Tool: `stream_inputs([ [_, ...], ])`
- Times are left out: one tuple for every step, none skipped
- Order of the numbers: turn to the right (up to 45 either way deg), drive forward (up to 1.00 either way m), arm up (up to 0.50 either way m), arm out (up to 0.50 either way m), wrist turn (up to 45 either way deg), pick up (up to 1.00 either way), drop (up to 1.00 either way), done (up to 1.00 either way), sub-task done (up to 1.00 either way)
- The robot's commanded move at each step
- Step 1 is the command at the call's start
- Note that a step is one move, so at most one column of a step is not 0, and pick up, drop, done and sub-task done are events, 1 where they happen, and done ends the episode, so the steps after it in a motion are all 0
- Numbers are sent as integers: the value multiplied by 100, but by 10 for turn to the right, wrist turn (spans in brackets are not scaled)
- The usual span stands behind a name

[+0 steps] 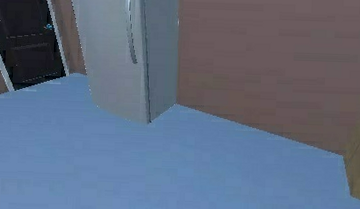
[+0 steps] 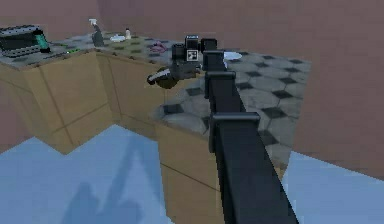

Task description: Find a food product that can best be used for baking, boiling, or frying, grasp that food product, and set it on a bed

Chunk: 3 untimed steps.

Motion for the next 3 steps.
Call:
stream_inputs([
  [0, 0, 0, 0, -450, 0, 0, 0, 0],
  [0, 0, 0, 0, -450, 0, 0, 0, 0],
  [0, 0, 0, 0, -150, 0, 0, 0, 0],
])
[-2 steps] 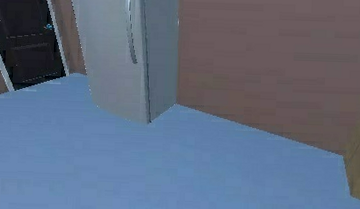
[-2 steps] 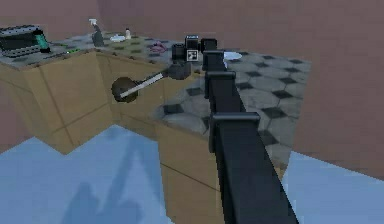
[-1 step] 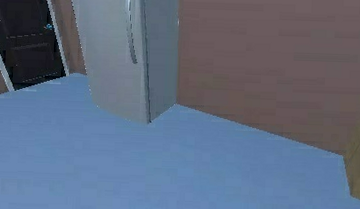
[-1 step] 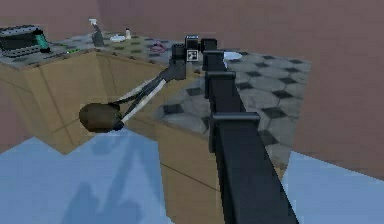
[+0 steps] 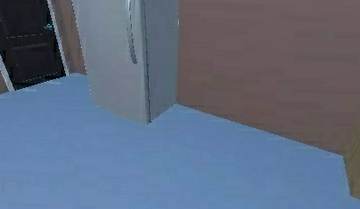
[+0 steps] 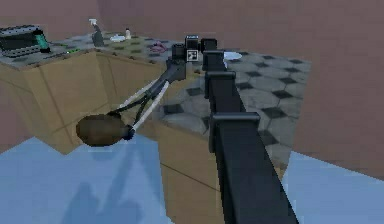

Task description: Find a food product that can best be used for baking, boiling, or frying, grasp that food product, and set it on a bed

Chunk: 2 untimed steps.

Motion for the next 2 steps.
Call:
stream_inputs([
  [0, 0, 0, -46, 0, 0, 0, 0, 0],
  [-450, 0, 0, 0, 0, 0, 0, 0, 0],
])
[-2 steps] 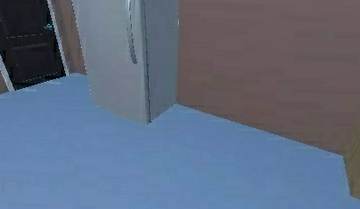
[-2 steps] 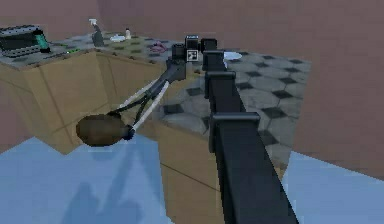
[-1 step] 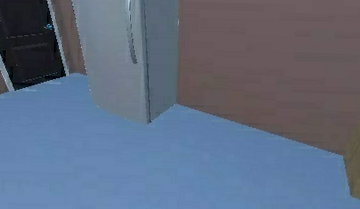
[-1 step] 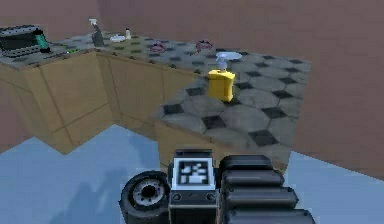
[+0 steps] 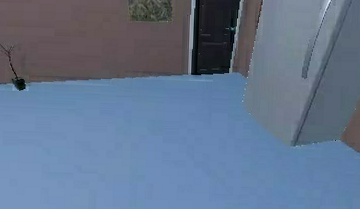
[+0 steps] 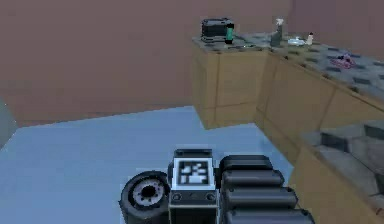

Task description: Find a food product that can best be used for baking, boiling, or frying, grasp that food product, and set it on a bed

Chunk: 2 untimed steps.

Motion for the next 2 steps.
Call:
stream_inputs([
  [-450, 0, 0, 0, 0, 0, 0, 0, 0],
  [-450, 0, 0, 0, 0, 0, 0, 0, 0],
])
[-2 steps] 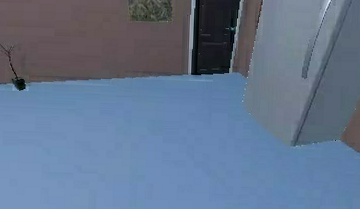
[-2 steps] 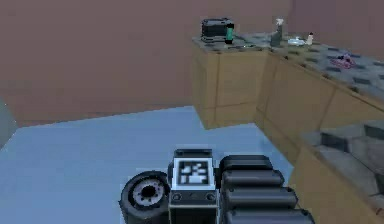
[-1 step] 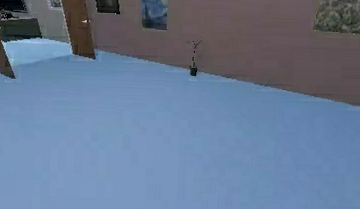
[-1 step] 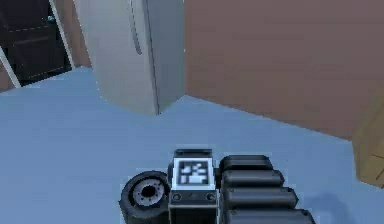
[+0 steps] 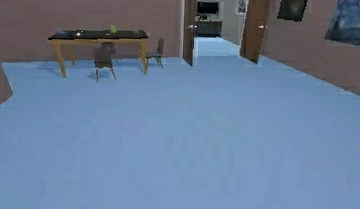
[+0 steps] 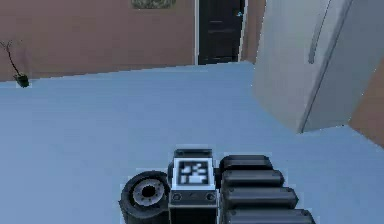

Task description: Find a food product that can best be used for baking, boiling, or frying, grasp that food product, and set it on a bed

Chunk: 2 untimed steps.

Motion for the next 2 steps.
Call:
stream_inputs([
  [-360, 0, 0, 0, 0, 0, 0, 0, 0],
  [0, 100, 0, 0, 0, 0, 0, 0, 0],
])
